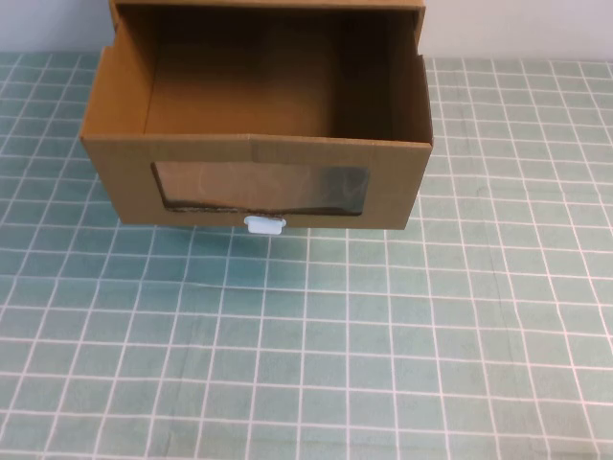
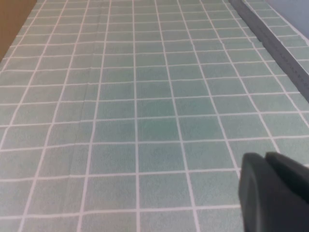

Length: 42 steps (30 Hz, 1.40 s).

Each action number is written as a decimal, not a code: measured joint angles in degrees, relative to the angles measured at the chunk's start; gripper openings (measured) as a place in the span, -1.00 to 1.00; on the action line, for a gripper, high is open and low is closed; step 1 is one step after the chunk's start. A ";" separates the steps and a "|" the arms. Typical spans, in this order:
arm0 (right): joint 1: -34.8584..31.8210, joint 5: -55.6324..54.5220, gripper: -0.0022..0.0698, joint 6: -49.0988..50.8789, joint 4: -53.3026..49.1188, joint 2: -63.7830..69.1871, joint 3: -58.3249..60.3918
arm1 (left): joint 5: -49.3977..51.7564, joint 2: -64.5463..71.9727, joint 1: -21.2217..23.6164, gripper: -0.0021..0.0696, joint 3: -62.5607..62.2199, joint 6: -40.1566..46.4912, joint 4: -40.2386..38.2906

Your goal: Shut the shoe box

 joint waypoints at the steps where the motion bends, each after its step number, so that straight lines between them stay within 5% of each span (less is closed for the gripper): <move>1: 0.00 0.00 -0.98 0.00 0.00 0.00 0.00 | 0.00 0.00 0.00 -0.96 0.00 0.00 0.00; 22: 0.00 -5.39 -0.98 0.00 0.00 0.00 0.00 | -4.21 0.00 0.00 -0.96 0.00 1.61 4.45; 42: 0.00 -65.14 -0.98 -0.09 0.13 0.00 0.00 | -59.10 0.00 0.00 -0.96 0.00 1.70 4.65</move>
